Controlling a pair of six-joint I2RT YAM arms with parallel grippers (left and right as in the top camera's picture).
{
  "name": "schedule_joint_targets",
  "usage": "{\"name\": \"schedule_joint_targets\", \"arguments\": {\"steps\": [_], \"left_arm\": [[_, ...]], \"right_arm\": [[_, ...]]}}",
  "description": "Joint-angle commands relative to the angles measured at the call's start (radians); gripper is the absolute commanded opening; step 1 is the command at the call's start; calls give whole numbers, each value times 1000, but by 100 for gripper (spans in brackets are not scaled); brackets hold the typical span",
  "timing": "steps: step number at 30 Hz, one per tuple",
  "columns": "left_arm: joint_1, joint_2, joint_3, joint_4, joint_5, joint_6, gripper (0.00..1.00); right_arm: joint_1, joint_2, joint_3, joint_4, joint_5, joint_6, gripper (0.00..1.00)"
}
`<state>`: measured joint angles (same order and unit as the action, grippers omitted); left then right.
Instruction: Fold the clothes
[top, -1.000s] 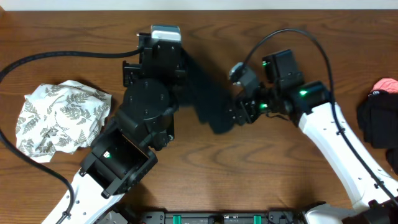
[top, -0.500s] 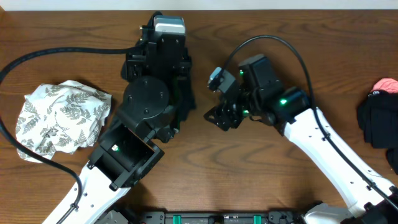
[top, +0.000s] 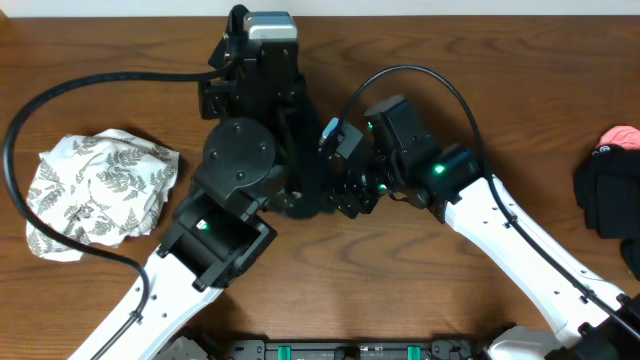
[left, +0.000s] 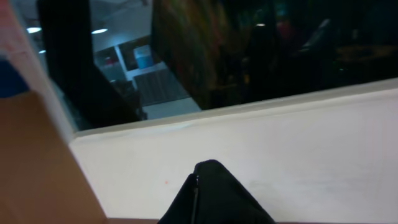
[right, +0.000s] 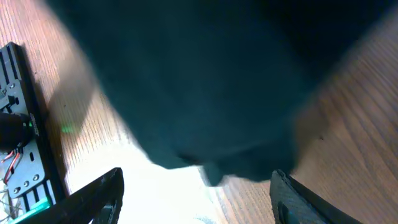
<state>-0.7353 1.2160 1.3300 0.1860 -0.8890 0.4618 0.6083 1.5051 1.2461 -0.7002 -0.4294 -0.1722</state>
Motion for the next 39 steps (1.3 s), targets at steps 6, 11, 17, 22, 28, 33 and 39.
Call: {"name": "schedule_joint_targets", "arguments": {"steps": [6,11,17,22,28,33,39], "left_arm": [[-1,25,30,93,-166,17,6],[-1,47,30,142,-205,17,6],[-1,52,30,186,-208,18,6],[-1,52,30,248,-207,55,6],[-1,52,30,285,-204,66,6],[-1,52,30,316,-204,120,6],[-1,52,30,370,-204,214,6]], "right_arm": [[8,7,-6,14,-1,10,73],[8,7,-6,38,0,11,73],[8,7,-6,111,-1,19,74],[28,17,-6,152,-24,26,74],[98,34,-6,211,-31,26,73],[144,61,-6,265,51,78,72],[159,77,-6,263,60,89,72]]}}
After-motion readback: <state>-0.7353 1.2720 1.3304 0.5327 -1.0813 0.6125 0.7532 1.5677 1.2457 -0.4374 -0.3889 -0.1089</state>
